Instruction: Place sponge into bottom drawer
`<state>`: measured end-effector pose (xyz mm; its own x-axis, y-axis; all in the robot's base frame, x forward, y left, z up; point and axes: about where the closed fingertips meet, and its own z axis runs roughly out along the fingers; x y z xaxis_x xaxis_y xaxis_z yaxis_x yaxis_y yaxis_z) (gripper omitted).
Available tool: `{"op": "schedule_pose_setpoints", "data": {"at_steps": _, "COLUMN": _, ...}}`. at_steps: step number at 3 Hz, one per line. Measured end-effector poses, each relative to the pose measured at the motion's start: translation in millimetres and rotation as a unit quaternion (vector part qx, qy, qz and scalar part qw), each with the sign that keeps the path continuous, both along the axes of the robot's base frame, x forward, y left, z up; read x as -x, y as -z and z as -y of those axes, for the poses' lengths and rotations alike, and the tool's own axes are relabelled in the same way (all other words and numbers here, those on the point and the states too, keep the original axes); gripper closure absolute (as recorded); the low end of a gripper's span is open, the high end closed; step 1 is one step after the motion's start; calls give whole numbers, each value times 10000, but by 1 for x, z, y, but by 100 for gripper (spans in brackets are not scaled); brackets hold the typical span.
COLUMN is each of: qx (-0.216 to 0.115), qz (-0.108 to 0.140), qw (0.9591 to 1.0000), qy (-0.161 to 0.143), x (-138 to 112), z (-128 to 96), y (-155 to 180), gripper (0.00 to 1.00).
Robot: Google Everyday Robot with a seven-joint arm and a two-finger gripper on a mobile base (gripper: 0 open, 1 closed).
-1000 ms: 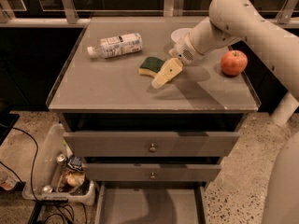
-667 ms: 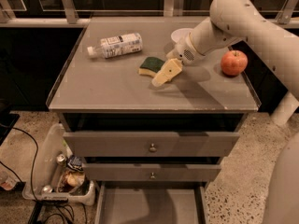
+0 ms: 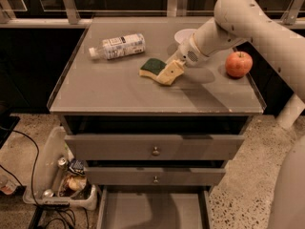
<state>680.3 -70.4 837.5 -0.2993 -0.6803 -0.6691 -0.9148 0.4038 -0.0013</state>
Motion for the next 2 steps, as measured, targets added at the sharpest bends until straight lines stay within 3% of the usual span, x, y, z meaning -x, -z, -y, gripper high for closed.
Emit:
{"op": "schedule_pose_setpoints", "data": {"at_steps": 1, "qx": 0, "qz": 0, "qw": 10000, "qy": 0, "x": 0, "z": 0, "y": 0, "gripper": 88}}
{"op": "schedule_pose_setpoints", "data": {"at_steps": 2, "qx": 0, "qz": 0, "qw": 10000, "qy": -1, "x": 0, "z": 0, "y": 0, "gripper": 100}}
